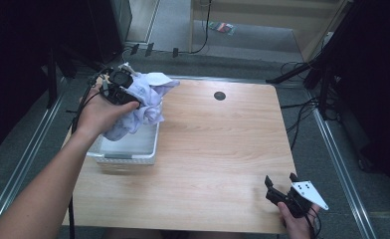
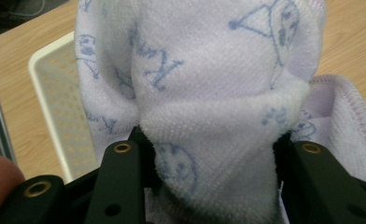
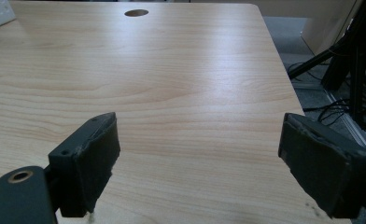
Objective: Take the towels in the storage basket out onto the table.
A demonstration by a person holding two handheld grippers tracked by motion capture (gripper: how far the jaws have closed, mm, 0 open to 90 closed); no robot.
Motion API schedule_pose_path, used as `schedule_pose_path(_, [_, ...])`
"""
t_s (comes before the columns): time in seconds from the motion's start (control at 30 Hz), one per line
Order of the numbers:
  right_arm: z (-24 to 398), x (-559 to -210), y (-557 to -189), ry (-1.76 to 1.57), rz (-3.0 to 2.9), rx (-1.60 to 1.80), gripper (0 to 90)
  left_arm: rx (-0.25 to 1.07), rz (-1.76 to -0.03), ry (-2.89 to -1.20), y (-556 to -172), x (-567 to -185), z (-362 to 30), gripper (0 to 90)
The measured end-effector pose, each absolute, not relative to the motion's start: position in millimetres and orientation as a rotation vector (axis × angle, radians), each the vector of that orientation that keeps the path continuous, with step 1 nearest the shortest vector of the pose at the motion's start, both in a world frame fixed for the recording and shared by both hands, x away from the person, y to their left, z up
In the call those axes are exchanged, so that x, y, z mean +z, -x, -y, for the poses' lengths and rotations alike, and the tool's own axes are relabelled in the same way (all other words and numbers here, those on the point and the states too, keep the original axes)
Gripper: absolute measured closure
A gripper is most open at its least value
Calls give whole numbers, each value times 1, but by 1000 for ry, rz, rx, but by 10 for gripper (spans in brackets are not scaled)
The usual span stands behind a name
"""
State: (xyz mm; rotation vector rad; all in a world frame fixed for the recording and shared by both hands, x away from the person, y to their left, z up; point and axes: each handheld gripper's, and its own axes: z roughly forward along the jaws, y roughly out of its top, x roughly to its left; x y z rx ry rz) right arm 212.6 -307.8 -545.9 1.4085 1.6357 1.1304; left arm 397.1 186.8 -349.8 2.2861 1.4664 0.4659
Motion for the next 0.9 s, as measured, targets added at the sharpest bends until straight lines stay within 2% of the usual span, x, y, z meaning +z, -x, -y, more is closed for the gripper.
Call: schedule_pose_path(0.9, [308,-546,-213,-1412,-1632,1138,127,396,-1287,-2376,-401,-359,-88,552])
